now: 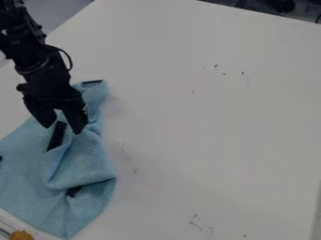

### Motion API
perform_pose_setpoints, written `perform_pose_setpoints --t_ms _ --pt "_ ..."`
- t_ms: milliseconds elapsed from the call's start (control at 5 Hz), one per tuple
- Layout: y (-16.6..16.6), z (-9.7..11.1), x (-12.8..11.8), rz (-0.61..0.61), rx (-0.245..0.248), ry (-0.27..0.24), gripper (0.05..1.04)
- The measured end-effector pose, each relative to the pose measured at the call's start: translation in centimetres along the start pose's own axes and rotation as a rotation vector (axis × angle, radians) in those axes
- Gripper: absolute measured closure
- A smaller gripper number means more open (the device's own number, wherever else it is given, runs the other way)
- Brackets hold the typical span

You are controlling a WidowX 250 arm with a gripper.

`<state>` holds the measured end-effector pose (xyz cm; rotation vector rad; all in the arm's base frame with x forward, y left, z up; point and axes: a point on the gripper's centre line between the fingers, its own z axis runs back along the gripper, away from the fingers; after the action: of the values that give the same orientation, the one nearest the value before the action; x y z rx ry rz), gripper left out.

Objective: Unfold the cloth from bottom left to top right

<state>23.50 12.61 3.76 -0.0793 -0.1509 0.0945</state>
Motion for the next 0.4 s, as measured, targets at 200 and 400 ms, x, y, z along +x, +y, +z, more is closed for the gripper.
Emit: perform_pose_setpoints --t_ms 200,400 --pt "0.35 0.06 -0.05 0.005 0.001 -0.008 0.135" --pt "0.34 -0.06 -0.02 0.001 -0.004 -0.010 0.419"
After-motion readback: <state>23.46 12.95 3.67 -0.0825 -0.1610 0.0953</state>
